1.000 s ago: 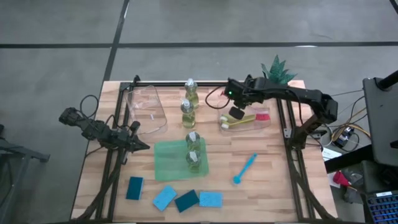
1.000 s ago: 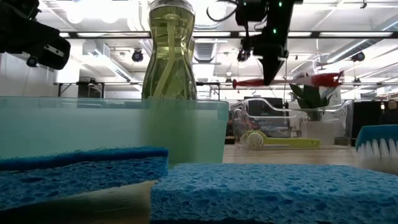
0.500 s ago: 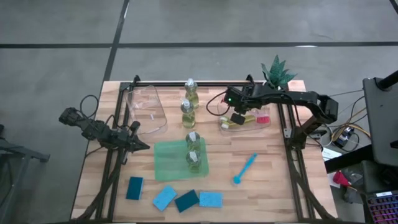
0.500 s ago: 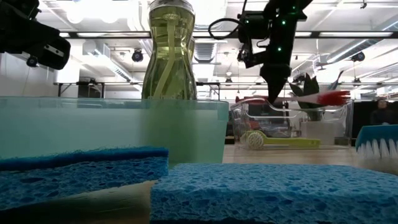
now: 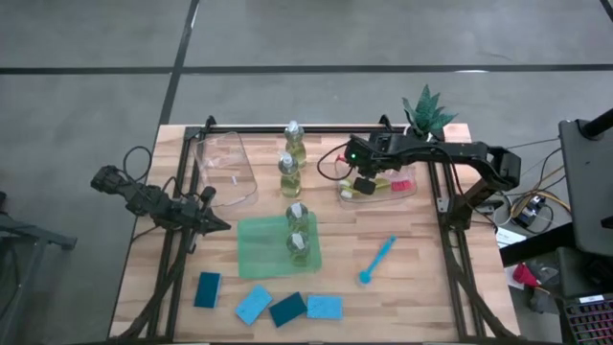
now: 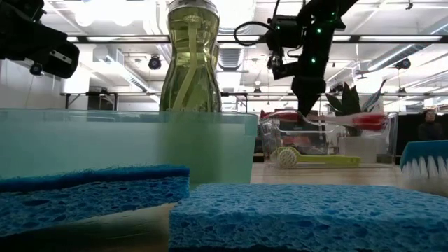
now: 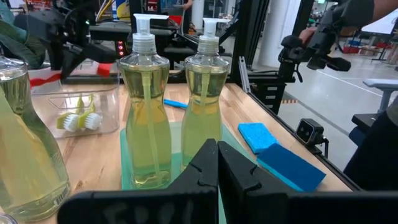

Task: Pick & Place Kitchen Sink Supplies
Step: Put the red dish brush into the right transparent bin

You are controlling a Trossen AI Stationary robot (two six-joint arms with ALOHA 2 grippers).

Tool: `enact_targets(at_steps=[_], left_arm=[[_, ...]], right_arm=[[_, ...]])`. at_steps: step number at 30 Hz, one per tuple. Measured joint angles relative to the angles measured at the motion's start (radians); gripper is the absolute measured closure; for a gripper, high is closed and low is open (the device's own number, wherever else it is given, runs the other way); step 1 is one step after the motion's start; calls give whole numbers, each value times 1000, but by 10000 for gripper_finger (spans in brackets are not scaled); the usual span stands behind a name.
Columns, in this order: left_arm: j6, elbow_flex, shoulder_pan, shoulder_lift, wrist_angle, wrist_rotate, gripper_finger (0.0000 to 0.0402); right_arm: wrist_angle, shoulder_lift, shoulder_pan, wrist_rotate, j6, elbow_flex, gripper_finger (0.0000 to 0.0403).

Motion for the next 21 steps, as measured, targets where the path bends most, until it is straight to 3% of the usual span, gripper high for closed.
enact_targets(at_steps=[14, 21], left_arm=[[0, 0, 0, 0, 0, 0, 401], [0, 0, 0, 0, 0, 0, 401]], right_arm=[[130, 0, 5, -30, 10, -135, 338], [135, 0, 5, -30, 17, -154, 302]])
